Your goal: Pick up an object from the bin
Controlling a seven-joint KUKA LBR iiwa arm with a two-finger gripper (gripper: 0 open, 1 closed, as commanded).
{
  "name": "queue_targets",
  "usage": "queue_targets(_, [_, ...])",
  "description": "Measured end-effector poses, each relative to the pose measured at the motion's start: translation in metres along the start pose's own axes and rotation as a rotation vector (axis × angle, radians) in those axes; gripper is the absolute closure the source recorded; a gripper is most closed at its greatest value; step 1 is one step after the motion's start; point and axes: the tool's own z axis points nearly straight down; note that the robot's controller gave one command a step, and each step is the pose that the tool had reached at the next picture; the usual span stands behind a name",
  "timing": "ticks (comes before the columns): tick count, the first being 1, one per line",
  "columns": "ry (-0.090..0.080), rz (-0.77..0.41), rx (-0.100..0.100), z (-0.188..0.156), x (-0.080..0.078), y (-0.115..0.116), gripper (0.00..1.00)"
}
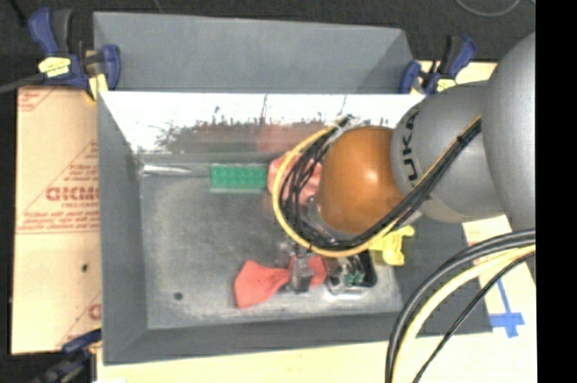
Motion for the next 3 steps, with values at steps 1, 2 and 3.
queue_targets(1, [-0.001, 0.001, 0.000, -0.014, 0.000, 0.000, 1.00])
queue_targets(2, [-0.004, 0.002, 0.001, -0.023, -0.001, 0.000, 1.00])
queue_targets(3, [-0.004, 0.002, 0.001, -0.031, -0.002, 0.000, 1.00])
